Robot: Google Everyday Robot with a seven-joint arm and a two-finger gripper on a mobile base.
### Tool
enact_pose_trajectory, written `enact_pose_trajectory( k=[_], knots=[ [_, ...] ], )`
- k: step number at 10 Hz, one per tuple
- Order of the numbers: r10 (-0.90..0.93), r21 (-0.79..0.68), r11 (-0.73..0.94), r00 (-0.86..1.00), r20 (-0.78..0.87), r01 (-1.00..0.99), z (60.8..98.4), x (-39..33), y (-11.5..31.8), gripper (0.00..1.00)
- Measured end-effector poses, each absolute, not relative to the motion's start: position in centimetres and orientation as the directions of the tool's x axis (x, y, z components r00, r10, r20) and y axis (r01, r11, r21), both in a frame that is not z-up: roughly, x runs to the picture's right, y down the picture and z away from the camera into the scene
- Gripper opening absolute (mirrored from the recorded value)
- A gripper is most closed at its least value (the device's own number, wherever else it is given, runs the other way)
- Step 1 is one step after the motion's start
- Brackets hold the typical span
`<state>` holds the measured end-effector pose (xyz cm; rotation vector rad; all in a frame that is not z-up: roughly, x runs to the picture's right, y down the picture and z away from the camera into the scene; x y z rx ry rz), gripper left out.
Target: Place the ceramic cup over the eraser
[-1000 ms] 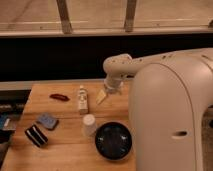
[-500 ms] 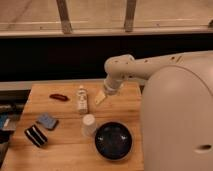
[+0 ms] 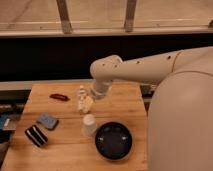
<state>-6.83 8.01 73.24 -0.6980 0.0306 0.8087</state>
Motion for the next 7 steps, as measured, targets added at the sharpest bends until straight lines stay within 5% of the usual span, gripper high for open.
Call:
enact_pose_trajectory(
  k=[7],
  knots=[
    [0.571,-0.598,0.511,0.764,-0.301,-0.618,73.8,-8.0,14.9,0.8]
  ],
)
